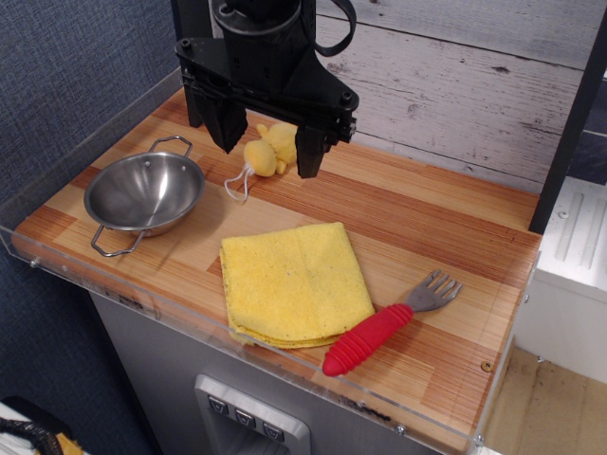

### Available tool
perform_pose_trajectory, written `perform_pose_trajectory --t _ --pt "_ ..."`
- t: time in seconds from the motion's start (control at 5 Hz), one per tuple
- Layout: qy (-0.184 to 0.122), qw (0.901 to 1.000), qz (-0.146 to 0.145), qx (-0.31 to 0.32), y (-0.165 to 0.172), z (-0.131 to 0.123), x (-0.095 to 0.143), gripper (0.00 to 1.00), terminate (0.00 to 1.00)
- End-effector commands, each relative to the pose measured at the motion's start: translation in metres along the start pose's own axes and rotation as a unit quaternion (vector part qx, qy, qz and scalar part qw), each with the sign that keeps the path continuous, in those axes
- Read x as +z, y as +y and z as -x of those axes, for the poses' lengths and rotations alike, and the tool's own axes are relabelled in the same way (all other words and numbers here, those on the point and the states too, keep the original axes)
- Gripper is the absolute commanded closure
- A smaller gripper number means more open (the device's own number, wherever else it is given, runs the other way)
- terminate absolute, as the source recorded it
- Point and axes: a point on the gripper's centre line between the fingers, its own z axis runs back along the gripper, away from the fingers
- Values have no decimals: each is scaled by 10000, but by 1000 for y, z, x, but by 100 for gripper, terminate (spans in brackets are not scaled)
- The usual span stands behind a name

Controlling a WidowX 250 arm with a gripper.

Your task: Move the fork to the back right of the yellow cloth.

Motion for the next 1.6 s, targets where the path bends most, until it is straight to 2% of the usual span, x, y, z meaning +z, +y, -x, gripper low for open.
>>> perform_pose_trajectory --t 0.0,0.2,0.4,0.6,1.0,1.4 --pt "0 10000 0 0 0 0 0 0 0" --pt "-4 10000 6 87 4 7 0 0 0" --pt "-82 9992 -176 344 22 10 2 0 0" --pt "-48 9997 -96 207 17 11 -3 0 0" --pt "38 9991 180 -377 -22 21 -8 0 0" --pt "114 9956 298 -886 -49 30 -23 0 0"
